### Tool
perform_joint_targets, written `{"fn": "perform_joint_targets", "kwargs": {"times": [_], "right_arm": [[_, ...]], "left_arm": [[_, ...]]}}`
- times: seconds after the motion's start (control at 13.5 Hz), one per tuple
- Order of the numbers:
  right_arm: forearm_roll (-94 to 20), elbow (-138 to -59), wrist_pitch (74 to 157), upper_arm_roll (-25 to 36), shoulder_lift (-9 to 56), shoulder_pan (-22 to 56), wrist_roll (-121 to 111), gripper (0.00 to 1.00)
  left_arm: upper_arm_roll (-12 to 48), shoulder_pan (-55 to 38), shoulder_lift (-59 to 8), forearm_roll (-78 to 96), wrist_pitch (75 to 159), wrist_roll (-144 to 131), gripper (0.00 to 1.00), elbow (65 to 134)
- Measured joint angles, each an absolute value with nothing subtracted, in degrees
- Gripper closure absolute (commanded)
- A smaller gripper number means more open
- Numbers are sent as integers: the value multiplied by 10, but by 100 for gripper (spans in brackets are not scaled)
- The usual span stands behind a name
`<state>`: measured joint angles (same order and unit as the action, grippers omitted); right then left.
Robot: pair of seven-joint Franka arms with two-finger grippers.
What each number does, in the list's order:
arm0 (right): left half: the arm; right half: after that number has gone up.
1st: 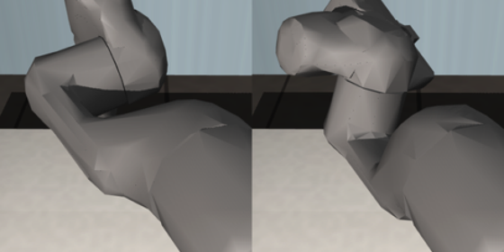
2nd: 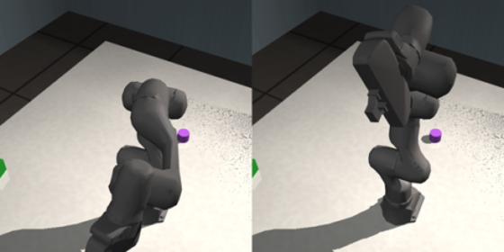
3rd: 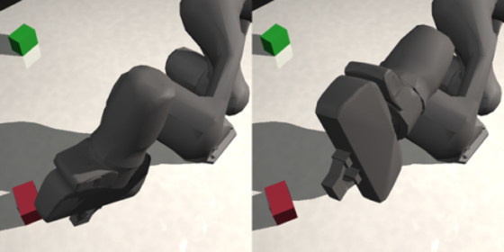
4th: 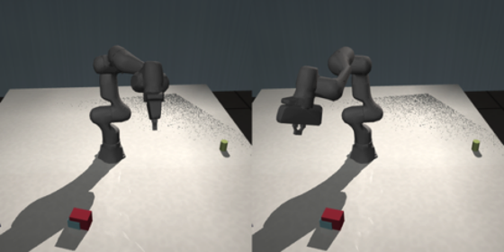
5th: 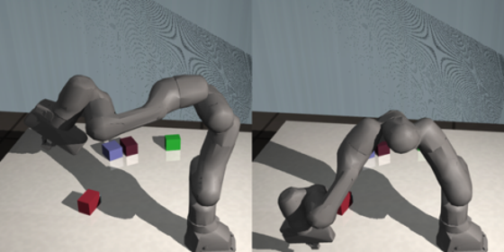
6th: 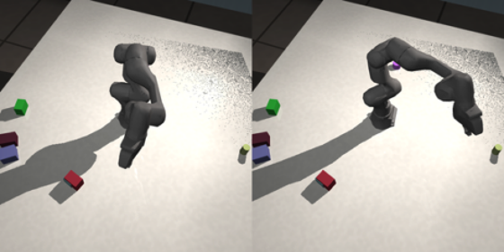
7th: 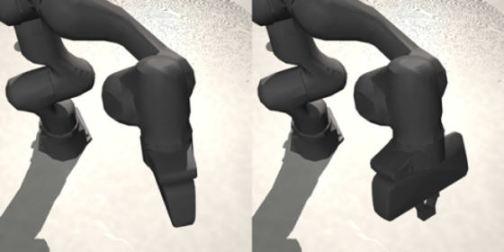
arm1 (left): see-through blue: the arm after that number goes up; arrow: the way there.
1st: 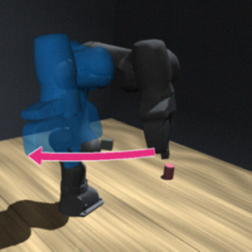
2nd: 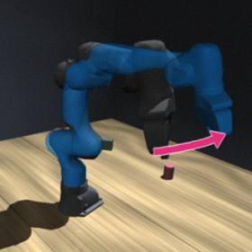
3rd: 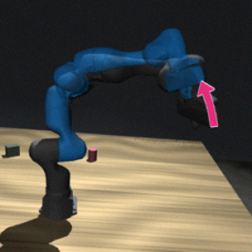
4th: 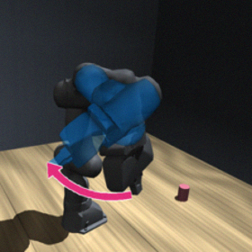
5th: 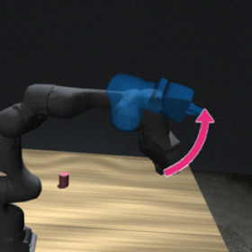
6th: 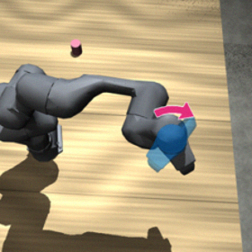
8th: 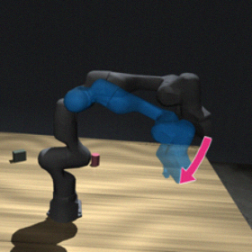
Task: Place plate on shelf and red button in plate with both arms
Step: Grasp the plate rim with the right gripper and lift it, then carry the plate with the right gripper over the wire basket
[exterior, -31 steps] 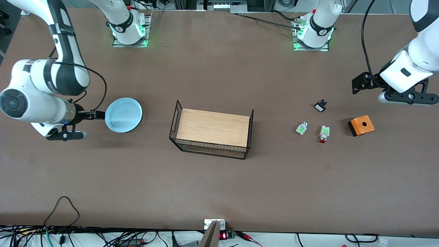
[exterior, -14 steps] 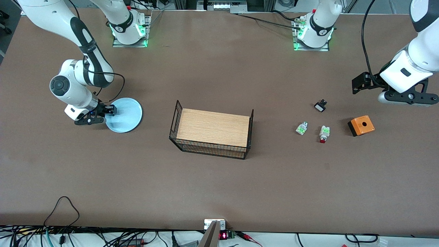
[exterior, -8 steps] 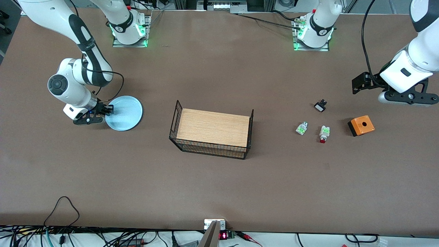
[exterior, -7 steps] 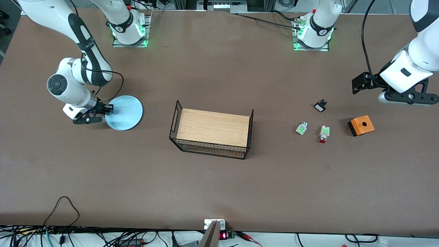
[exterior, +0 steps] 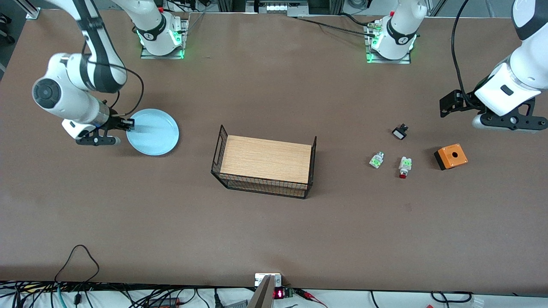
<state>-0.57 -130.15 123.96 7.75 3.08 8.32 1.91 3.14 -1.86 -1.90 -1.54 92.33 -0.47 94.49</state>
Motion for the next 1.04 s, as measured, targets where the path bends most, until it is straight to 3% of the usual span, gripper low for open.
{"fn": "perform_joint_targets", "kwargs": {"times": [0.22, 0.44, 0.67, 1.04], "right_arm": [[-60, -1215, 1082, 75, -21, 112, 78, 100], [-128, -1096, 947, 72, -28, 118, 157, 100], [-151, -1026, 922, 20, -25, 133, 317, 100], [-165, -981, 947, -61, 14, 175, 589, 100]], "left_arm": [[31, -19, -19, -15, 923, -5, 0, 945], [31, -19, -19, -15, 923, -5, 0, 945], [31, -19, -19, -15, 923, -5, 0, 945], [31, -19, -19, -15, 923, -5, 0, 945]]}}
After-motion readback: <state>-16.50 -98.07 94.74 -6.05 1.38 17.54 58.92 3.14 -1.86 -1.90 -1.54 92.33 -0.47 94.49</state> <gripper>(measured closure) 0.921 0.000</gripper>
